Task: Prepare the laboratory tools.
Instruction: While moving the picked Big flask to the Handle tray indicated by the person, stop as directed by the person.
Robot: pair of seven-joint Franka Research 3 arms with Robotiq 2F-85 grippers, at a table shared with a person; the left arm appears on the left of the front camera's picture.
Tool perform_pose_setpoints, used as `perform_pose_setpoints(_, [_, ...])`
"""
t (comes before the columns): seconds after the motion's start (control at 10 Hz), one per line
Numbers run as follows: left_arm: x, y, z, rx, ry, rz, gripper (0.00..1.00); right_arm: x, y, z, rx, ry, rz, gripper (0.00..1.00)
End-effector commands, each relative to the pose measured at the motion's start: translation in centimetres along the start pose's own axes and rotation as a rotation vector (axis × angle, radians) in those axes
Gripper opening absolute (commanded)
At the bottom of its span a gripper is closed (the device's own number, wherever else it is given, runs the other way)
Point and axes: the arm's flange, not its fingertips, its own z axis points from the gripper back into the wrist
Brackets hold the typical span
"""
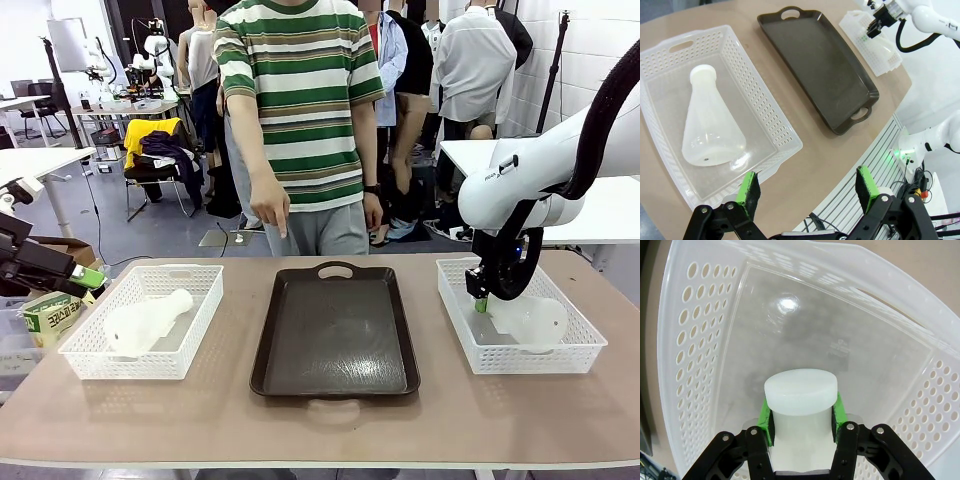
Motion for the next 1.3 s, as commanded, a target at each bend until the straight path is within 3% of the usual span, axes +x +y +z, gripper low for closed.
perform_pose_setpoints(0.0, [0.0, 0.2, 0.0, -0.012, -0.015, -0.011, 1.0, 0.0, 0.0, -0.1, 0.0, -0.001, 0.0, 0.0])
perform_pose_setpoints(0.7, [0.0, 0.2, 0.0, -0.012, -0.015, -0.011, 1.0, -0.7, 0.2, 1.7, 0.006, 0.02, -0.002, 0.0])
perform_pose_setpoints(1.2, [0.0, 0.2, 0.0, -0.012, -0.015, -0.011, 1.0, -4.5, 2.3, 15.3, -0.043, -0.18, -0.002, 0.0])
